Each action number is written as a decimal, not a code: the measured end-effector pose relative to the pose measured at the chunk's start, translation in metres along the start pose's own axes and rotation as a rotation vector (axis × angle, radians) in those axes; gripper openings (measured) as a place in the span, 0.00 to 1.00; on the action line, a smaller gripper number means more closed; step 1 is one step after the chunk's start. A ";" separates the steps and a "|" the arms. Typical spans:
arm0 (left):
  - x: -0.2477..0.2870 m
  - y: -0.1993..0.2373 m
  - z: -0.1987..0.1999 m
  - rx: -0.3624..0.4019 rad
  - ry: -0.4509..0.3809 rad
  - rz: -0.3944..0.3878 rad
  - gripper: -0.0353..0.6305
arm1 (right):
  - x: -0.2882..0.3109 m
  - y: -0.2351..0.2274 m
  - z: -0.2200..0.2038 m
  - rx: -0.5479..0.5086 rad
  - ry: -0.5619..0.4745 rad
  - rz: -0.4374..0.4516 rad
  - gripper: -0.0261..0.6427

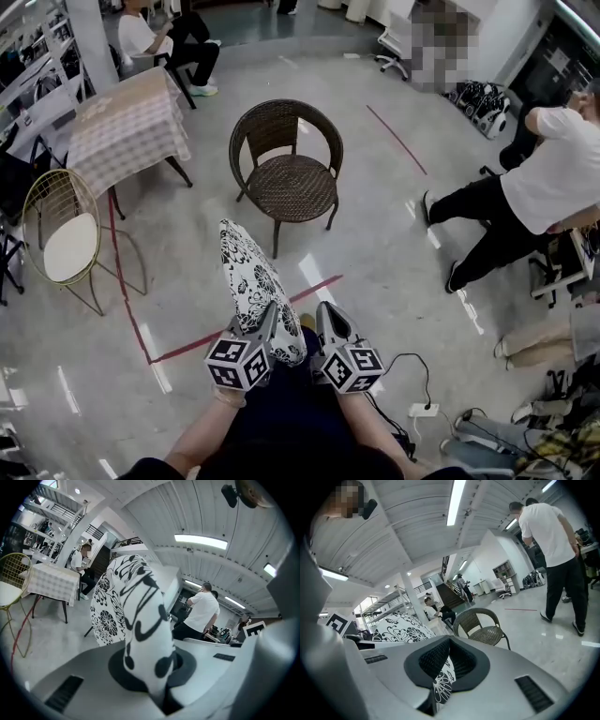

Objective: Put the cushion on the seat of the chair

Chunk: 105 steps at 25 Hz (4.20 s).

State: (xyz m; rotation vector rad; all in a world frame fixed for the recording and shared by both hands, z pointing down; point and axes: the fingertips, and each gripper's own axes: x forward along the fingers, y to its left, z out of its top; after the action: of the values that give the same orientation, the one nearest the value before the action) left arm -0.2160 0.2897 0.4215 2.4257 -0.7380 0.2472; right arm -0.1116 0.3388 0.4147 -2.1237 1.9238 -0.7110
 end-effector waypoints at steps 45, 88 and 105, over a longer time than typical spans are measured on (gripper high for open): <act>0.203 0.000 0.056 0.028 -0.001 0.109 0.09 | 0.146 -0.142 0.093 0.038 0.055 0.085 0.08; 0.280 0.031 0.094 -0.006 0.048 0.082 0.09 | 0.215 -0.186 0.111 0.141 0.069 0.004 0.08; 0.330 0.101 0.142 -0.081 0.053 0.133 0.09 | 0.321 -0.180 0.119 0.160 0.161 0.032 0.08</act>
State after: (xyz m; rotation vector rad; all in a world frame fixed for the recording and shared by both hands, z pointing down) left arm 0.0019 -0.0102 0.4639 2.2880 -0.8694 0.3258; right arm 0.1171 0.0308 0.4631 -1.9897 1.9021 -1.0211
